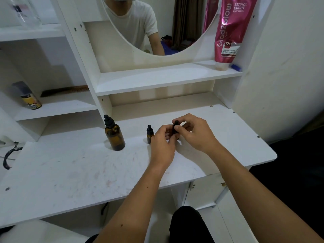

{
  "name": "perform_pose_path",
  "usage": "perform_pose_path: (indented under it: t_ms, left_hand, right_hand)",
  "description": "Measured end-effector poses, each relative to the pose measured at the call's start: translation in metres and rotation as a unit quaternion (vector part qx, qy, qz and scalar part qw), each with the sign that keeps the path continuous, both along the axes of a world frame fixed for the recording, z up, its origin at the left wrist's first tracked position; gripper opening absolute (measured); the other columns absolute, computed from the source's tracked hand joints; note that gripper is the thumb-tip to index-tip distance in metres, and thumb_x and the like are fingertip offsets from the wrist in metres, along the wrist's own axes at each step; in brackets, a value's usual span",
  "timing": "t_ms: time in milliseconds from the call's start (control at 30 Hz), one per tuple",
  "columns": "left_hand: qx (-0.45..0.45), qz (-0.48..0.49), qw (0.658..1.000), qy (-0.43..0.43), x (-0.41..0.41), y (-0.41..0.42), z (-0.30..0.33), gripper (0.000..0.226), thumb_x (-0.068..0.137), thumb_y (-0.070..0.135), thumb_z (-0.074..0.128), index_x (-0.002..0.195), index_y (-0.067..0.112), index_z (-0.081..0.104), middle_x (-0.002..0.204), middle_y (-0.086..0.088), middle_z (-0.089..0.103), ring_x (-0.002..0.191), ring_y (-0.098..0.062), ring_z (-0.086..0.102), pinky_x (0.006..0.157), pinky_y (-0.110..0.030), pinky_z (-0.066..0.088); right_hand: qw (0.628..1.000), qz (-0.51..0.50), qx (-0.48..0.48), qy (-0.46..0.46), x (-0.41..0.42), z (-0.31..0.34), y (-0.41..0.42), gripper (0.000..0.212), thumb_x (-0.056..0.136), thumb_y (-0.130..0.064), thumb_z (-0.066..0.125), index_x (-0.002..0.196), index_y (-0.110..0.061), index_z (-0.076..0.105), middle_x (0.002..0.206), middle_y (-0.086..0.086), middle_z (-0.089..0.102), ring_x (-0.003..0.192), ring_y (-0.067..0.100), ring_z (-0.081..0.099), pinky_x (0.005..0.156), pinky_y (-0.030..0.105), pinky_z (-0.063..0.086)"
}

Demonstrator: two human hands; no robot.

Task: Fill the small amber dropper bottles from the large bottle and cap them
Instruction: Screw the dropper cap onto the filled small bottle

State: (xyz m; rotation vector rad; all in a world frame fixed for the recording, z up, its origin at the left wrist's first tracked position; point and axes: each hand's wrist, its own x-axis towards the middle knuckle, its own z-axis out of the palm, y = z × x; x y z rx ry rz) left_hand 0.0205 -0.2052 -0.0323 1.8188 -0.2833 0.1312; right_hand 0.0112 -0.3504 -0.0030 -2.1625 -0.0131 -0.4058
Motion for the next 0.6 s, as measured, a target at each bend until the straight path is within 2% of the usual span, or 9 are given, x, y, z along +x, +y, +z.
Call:
perform_pose_path:
  t_ms: [67,133,233,300,400,533,600]
  left_hand:
    - [0.003,-0.003,1.0,0.0,0.0004,0.0003,-0.0011,0.021,0.099,0.005,0.065,0.118,0.015,0.068,0.103,0.014,0.071,0.096,0.011,0.064,0.08,-0.005,0.049]
    - [0.005,-0.005,1.0,0.001,0.0013,0.0005,-0.0024,0.023,0.099,0.002,0.063,0.119,0.014,0.067,0.104,0.012,0.071,0.097,0.011,0.065,0.08,-0.005,0.049]
    - [0.006,-0.002,1.0,-0.004,0.0014,0.0,-0.0021,0.023,0.099,0.004,0.065,0.119,0.014,0.067,0.105,0.012,0.071,0.098,0.011,0.064,0.081,-0.005,0.049]
    - [0.006,0.0,1.0,-0.005,0.0028,-0.0006,-0.0025,0.023,0.099,0.007,0.067,0.12,0.015,0.067,0.105,0.013,0.071,0.098,0.01,0.064,0.081,-0.004,0.048]
    - [0.01,-0.004,1.0,-0.007,0.0032,-0.0005,-0.0039,0.023,0.099,0.007,0.066,0.12,0.015,0.067,0.106,0.012,0.071,0.098,0.008,0.065,0.082,-0.005,0.049]
    - [0.007,0.001,1.0,-0.013,0.0035,-0.0007,-0.0041,0.023,0.098,0.006,0.068,0.12,0.014,0.068,0.106,0.011,0.072,0.098,0.006,0.066,0.083,-0.007,0.05]
    - [0.009,0.003,1.0,-0.014,0.0054,-0.0015,-0.0052,0.023,0.097,0.007,0.069,0.119,0.014,0.068,0.105,0.011,0.072,0.097,0.005,0.066,0.083,-0.007,0.05]
  right_hand:
    - [1.0,-0.022,0.011,0.009,0.0023,-0.0006,0.0005,0.019,0.089,-0.028,0.085,0.103,-0.021,0.074,0.098,-0.008,0.076,0.081,0.005,0.073,0.076,0.026,0.061]
    - [0.999,-0.029,0.019,0.017,0.0028,-0.0012,0.001,0.027,0.087,-0.034,0.086,0.106,-0.021,0.072,0.099,-0.008,0.075,0.082,0.009,0.074,0.075,0.024,0.06]
    - [1.0,0.003,0.02,0.006,0.0005,-0.0031,0.0005,0.022,0.096,-0.025,0.077,0.118,-0.02,0.074,0.109,-0.01,0.074,0.083,0.003,0.073,0.077,0.022,0.06]
    - [0.999,-0.007,0.03,0.012,0.0011,-0.0054,-0.0007,0.018,0.096,-0.023,0.078,0.113,-0.017,0.076,0.106,-0.008,0.076,0.083,0.002,0.074,0.077,0.022,0.06]
    - [0.998,-0.027,0.047,0.023,0.0029,-0.0056,-0.0016,0.023,0.089,-0.03,0.085,0.107,-0.018,0.075,0.098,-0.007,0.078,0.083,0.009,0.076,0.077,0.024,0.061]
    - [0.999,0.026,0.041,0.007,0.0008,-0.0037,-0.0058,0.025,0.098,-0.016,0.074,0.123,-0.019,0.075,0.111,-0.009,0.074,0.083,0.009,0.076,0.075,0.017,0.057]
    - [0.999,0.033,0.022,0.009,0.0021,-0.006,-0.0075,0.022,0.1,-0.012,0.07,0.12,-0.018,0.077,0.114,-0.009,0.073,0.086,0.008,0.076,0.081,0.022,0.059]
